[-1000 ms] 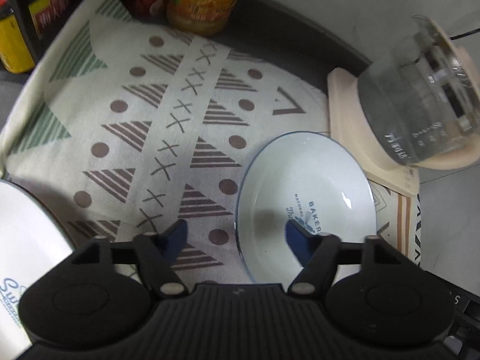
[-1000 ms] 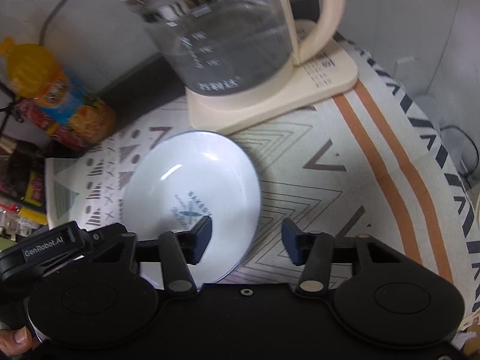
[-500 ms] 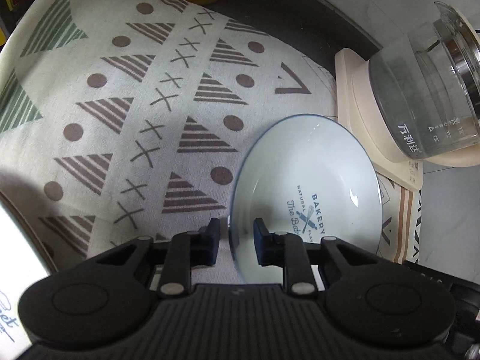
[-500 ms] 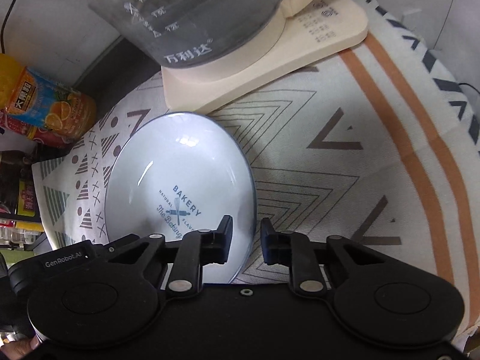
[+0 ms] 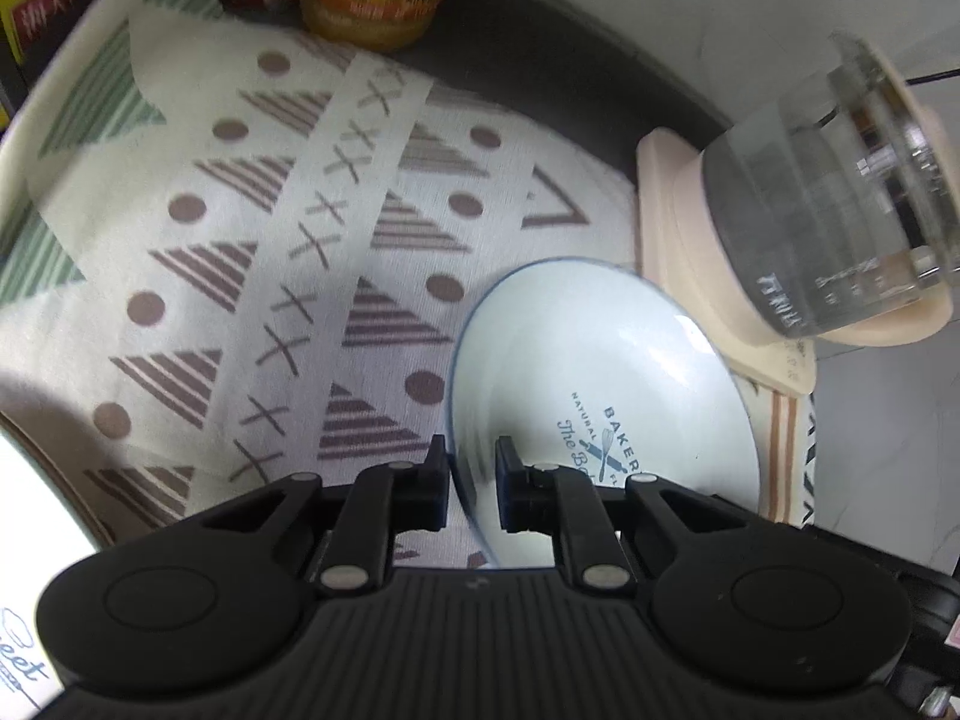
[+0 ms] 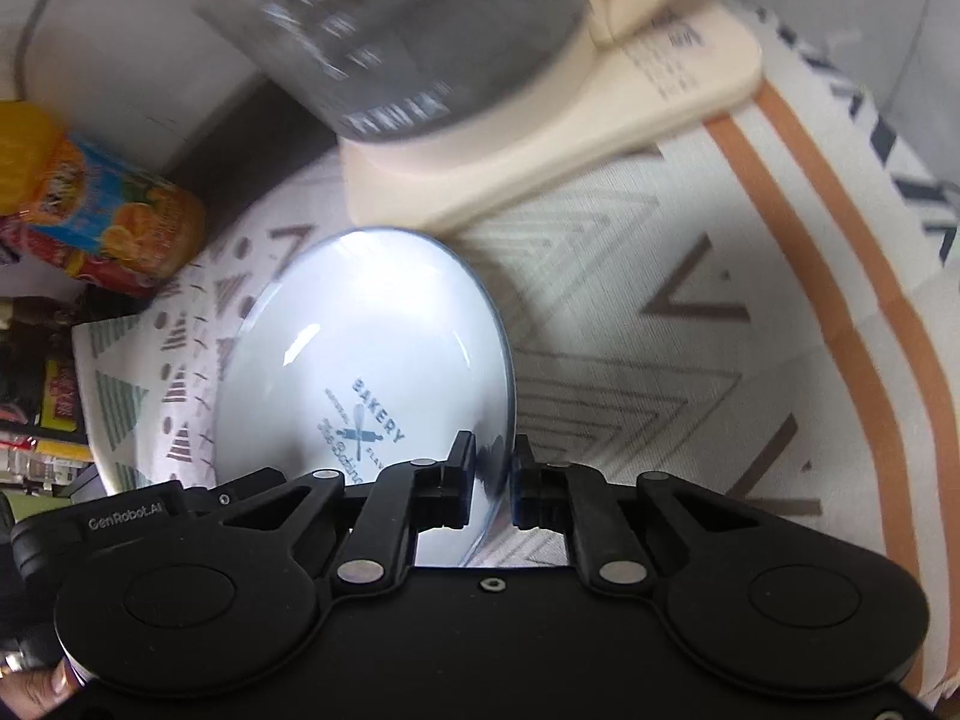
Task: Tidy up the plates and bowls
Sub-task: 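Lift the 'BAKERY' plate and carry it onto the plate stack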
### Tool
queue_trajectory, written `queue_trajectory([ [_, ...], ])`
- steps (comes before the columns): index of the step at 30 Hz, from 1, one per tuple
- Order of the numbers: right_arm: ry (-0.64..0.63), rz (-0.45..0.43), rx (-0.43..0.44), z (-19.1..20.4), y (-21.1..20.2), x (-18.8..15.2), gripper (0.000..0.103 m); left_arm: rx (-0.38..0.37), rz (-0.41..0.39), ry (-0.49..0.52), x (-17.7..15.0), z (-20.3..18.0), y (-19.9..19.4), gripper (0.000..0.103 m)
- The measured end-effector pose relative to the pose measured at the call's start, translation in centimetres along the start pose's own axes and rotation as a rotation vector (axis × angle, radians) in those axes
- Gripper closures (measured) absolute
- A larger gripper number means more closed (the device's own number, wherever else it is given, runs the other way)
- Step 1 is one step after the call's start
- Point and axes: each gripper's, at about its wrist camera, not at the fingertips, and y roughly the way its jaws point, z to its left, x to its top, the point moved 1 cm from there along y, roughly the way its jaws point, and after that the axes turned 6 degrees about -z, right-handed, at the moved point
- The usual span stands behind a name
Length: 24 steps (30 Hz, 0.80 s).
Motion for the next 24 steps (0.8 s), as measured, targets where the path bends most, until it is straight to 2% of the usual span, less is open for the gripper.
queue_trajectory([
  [9,-0.061,-0.098,0.074,2.2,-2.2,0.4,0.093,0.004,-0.092,-0.007,0.4,1.0,-4.0,0.090],
  [24,-0.150,-0.152,0.171,7.0,-5.9,-2.0,0.091,0.021,-0.223,-0.052,-0.6,3.8,-11.5,0.090],
])
